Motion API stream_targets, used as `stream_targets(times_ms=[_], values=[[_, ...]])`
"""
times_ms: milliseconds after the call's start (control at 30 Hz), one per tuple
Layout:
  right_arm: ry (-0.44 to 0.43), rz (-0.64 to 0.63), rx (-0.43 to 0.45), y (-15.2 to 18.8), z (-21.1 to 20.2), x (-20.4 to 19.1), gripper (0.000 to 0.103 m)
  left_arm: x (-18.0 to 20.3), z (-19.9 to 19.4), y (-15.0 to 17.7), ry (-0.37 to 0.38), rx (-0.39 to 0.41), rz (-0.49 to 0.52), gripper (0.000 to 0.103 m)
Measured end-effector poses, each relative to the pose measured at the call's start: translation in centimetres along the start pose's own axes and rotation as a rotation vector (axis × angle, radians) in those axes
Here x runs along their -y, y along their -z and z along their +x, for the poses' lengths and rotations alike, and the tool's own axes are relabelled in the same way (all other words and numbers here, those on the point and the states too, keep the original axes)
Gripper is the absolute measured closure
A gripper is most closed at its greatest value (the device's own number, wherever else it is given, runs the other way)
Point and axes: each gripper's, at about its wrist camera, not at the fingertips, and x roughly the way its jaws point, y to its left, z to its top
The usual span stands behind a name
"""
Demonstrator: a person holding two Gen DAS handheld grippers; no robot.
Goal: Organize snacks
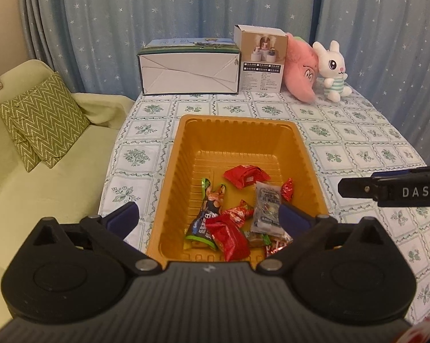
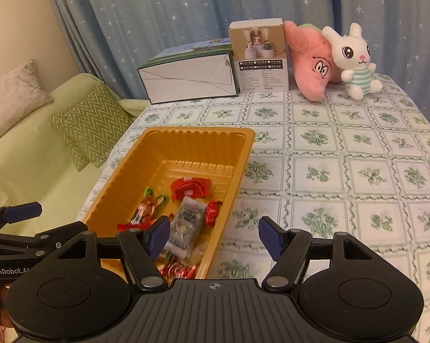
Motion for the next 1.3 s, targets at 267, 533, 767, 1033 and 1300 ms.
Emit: stream_targets(times_ms=[267, 533, 767, 1033, 1300], values=[[0.030, -0.010, 0.012, 2.1, -4.3, -0.9, 0.030, 1.3, -4.5, 1.9, 0.009, 0.007, -0.033, 0.000], [0.054, -0.045, 0.016, 4.7, -8.3, -1.7, 0.026, 3.0, -8.4, 3.6, -0.013, -0.010, -0.062, 0.000], [0.065, -0.050, 0.045, 6.1, -11.6, -2.0, 0.024, 4.3, -11.9, 4.4, -0.006, 0.011, -0.061, 0.000], [0.076, -0.058, 0.062, 7.4, -15.3, -2.7, 0.024, 5.4, -14.9, 5.4, -0.029, 0.036, -0.058, 0.000], [0.087, -0.061, 0.071, 8.5, -18.1, -3.1, 0.024, 5.4, -16.7, 6.4, -0.027, 0.039, -0.067, 0.000]])
